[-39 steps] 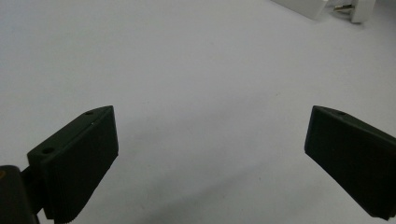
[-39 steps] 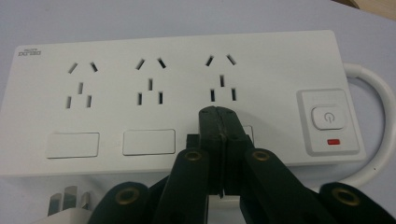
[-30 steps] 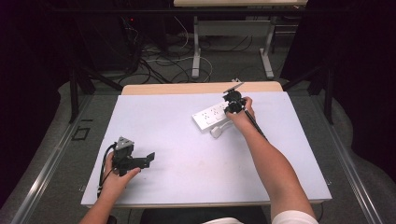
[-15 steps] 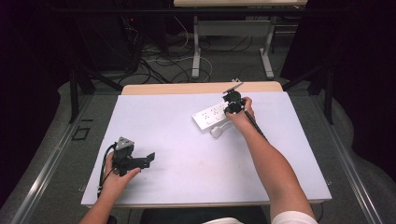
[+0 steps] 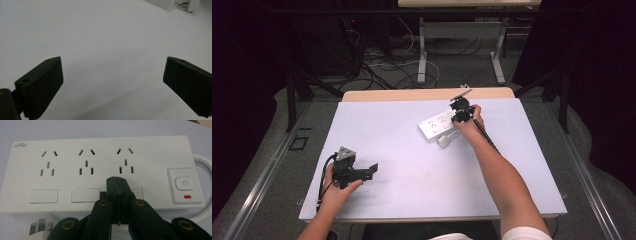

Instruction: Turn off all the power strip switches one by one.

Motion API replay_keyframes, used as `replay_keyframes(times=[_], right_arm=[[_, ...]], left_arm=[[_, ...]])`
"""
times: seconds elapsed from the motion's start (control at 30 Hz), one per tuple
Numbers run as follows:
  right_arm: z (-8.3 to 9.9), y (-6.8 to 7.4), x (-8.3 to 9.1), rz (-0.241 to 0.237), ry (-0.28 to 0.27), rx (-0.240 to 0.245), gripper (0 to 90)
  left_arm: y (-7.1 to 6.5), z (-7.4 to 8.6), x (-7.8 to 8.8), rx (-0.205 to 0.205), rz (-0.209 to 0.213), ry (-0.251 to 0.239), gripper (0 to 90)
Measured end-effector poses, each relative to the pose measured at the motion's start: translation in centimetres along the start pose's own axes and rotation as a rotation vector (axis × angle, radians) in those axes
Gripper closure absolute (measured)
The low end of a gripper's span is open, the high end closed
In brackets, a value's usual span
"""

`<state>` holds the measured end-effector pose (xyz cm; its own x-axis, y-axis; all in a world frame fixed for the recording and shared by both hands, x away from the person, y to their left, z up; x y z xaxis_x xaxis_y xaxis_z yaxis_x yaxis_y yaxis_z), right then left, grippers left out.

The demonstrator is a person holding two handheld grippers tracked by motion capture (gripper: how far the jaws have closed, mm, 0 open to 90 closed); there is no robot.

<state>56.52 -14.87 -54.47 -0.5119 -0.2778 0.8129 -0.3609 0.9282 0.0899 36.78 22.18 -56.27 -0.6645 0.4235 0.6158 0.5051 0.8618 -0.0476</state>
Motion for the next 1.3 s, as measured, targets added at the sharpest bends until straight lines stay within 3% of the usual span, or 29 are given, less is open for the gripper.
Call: replay_keyframes(times=[0.03,0.07,0.2,0.23,0.27,0.3,0.33,0.7,0.77,1.07,1.1,1.13,1.27,1.3], right_arm=[[0.0,0.0,0.1,0.013,0.017,0.0,90.0],[0.0,0.0,-0.2,-0.008,-0.028,-0.002,90.0],[0.0,-0.1,0.0,0.007,0.008,0.007,90.0],[0.0,-0.1,-0.4,-0.023,-0.055,-0.003,90.0],[0.0,0.0,-0.4,-0.024,-0.059,-0.005,90.0],[0.0,0.0,-0.1,-0.009,-0.015,0.0,90.0],[0.0,0.0,0.0,0.002,-0.005,-0.006,90.0],[0.0,0.1,0.1,0.012,-0.003,0.006,90.0],[0.0,0.5,0.0,-0.001,-0.014,-0.018,90.0],[0.2,1.5,0.2,-0.022,-0.002,0.02,90.0],[0.2,1.7,0.0,-0.054,-0.04,0.021,90.0],[0.2,1.7,0.3,-0.036,-0.006,0.027,90.0],[0.2,2.1,0.1,-0.055,-0.025,0.029,90.0],[0.2,2.1,0.3,-0.04,-0.007,0.033,90.0]], left_arm=[[0.0,0.0,0.0,0.002,0.001,0.001,2.7],[0.0,0.0,0.0,0.001,0.0,0.001,2.7],[0.1,0.0,0.1,-0.007,0.001,0.008,2.7],[0.0,0.0,0.0,-0.002,0.0,0.004,2.7],[0.0,0.0,0.0,0.001,0.0,0.002,2.7],[0.0,0.0,0.0,0.001,0.0,0.001,2.7],[0.0,0.0,0.0,0.001,0.0,0.001,2.7],[0.1,0.0,0.1,0.0,0.005,0.012,2.7],[0.0,0.0,0.0,0.001,-0.001,0.002,2.7],[0.0,0.0,0.0,0.0,0.0,0.004,2.7],[0.0,0.0,0.0,0.001,0.0,0.004,2.7],[0.0,0.0,0.0,0.001,0.0,0.003,2.7],[0.0,0.0,0.0,0.002,0.0,0.002,2.7],[0.0,0.0,0.0,0.002,0.0,0.002,2.7]])
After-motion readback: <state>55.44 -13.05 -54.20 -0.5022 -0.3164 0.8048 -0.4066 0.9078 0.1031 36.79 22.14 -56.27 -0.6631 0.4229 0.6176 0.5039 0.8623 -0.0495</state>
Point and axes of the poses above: each handheld gripper's, and its own axes: x roughly backward along the jaws, z roughly out of its underside, y roughly to its left, the point moved 3 cm from there along -x, roughly forward along the jaws, and after that the axes turned 6 degrees about -x, right-handed, at the moved point
